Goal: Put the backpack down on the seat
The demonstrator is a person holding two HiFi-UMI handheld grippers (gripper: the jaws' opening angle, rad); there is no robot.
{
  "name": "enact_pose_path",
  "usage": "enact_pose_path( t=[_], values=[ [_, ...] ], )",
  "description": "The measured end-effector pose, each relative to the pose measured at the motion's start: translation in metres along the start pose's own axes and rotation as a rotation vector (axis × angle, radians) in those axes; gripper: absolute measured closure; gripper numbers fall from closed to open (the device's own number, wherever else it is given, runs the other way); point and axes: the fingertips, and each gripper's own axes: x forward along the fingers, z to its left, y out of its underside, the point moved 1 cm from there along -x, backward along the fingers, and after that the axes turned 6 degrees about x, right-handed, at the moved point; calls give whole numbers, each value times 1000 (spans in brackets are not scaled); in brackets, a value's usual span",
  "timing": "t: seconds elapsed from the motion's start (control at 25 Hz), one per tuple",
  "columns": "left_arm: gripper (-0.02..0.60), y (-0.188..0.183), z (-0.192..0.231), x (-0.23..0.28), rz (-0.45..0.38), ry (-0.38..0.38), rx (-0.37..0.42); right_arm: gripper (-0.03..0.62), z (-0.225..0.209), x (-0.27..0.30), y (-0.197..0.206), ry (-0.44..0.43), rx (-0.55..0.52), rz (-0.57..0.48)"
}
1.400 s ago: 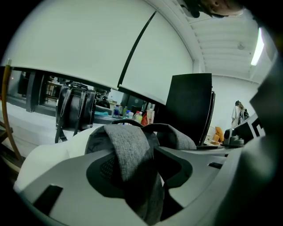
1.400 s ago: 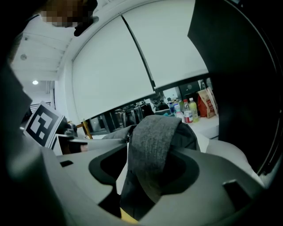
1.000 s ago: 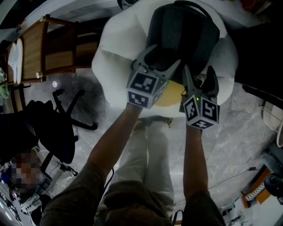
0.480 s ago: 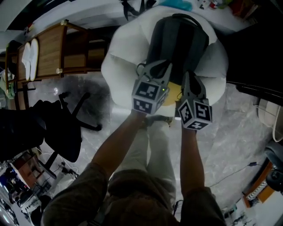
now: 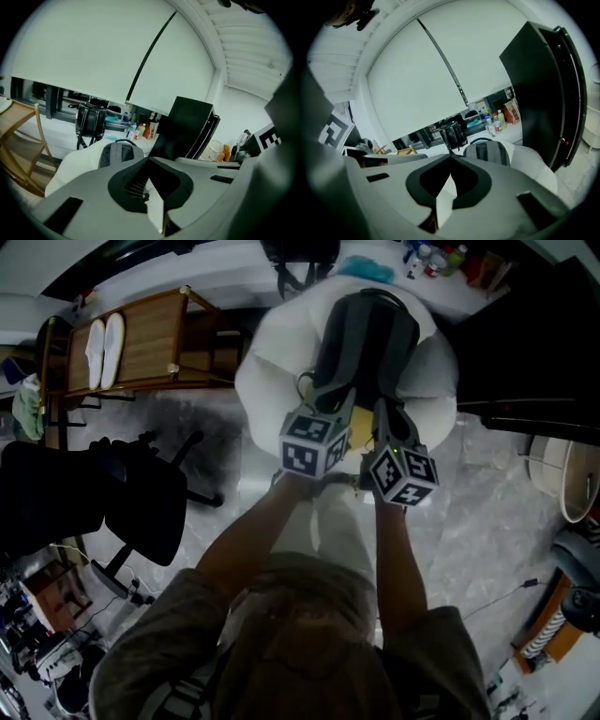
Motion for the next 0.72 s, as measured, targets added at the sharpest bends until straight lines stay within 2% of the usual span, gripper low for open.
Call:
enact_pose_path(
  t=[0.2,0.44,0.6,0.72],
  values=[
    [582,-29,-44,-67,-18,47,10,594,49,-67,-16,-78,5,19],
    [583,-41,-86,-135,-20,104,10,594,97,-135,-20,-160,-12,26],
    [581,-56,-105,-166,-44,154,60,594,121,-166,-35,-219,-70,-2],
    [582,-73,-122,-192,-78,222,94,594,138,-192,-55,-264,-118,-45]
  ],
)
